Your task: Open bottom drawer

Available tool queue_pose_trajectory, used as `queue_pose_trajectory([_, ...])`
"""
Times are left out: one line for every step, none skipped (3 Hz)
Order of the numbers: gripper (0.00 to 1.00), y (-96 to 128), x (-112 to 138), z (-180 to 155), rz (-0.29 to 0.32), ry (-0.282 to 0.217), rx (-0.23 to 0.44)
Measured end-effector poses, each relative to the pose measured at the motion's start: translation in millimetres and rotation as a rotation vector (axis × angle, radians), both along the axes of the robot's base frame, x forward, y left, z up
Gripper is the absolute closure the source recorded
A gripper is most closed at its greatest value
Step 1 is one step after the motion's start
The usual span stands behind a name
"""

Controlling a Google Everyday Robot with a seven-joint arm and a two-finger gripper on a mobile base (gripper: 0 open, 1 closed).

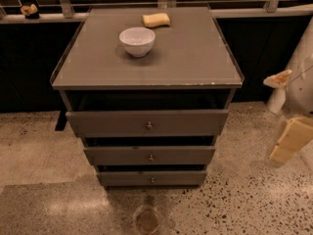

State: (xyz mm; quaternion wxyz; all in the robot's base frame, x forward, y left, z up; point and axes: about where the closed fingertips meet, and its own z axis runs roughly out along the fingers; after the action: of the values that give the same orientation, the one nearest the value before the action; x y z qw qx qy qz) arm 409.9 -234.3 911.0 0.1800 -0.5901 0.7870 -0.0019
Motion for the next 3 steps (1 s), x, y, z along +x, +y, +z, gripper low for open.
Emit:
queue_pose_trajectory([0.00, 1, -11, -53, 0.028, 0.061, -0.023])
queue_pose_trajectory([0.00, 3, -19, -104, 0.036, 0.128, -0.096])
queue_pose_trajectory([0.00, 3, -19, -104, 0.036, 0.127, -0.096])
